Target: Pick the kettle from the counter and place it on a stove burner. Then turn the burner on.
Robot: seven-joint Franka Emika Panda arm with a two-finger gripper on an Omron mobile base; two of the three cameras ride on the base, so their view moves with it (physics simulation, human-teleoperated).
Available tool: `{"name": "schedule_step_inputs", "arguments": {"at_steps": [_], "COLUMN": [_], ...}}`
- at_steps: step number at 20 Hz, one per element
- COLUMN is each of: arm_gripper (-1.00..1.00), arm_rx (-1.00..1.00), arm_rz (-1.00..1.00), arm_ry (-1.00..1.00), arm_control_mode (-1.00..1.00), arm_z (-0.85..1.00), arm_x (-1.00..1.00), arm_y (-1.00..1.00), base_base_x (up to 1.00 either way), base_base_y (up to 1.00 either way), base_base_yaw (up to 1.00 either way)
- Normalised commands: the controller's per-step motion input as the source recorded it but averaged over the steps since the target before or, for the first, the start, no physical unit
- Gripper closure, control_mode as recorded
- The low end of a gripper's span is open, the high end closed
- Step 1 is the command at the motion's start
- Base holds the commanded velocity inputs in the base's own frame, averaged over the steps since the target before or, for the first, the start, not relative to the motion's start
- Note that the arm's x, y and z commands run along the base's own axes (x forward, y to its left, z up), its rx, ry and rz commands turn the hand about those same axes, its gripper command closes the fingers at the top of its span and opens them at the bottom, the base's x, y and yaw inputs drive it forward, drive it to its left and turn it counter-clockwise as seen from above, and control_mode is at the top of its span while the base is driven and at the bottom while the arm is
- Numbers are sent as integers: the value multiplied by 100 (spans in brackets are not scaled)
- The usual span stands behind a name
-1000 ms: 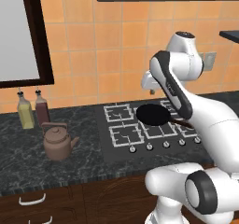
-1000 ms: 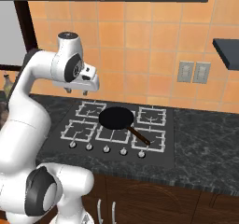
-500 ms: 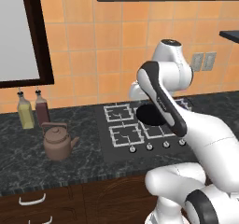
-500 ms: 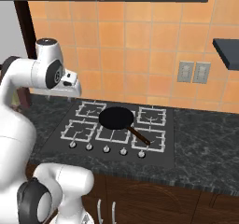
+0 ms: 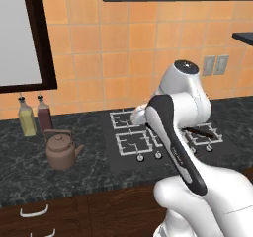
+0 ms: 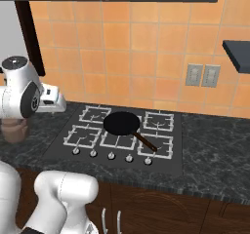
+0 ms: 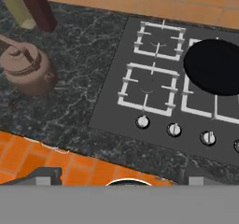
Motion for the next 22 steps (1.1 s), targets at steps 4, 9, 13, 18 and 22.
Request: {"name": "schedule_step_inputs", "arguments": {"at_steps": [4,9,13,18,22], "arm_gripper": [-100,-100,-100,-100,-100], "arm_rx": [3,0,0,0,0], "arm_rz": [22,24,24,21,9], "arm_ry": [-41,-8,0,0,6], "arm_control_mode": [-100,-100,-100,-100,-100], "arm_z": [-15,0,0,0,0], "arm_x": [-34,-8,0,0,9], "arm_y": [43,44,50,54,35], "base_base_x": [0,0,0,0,0], "base_base_y": [0,0,0,0,0], "base_base_yaw": [0,0,0,0,0]}}
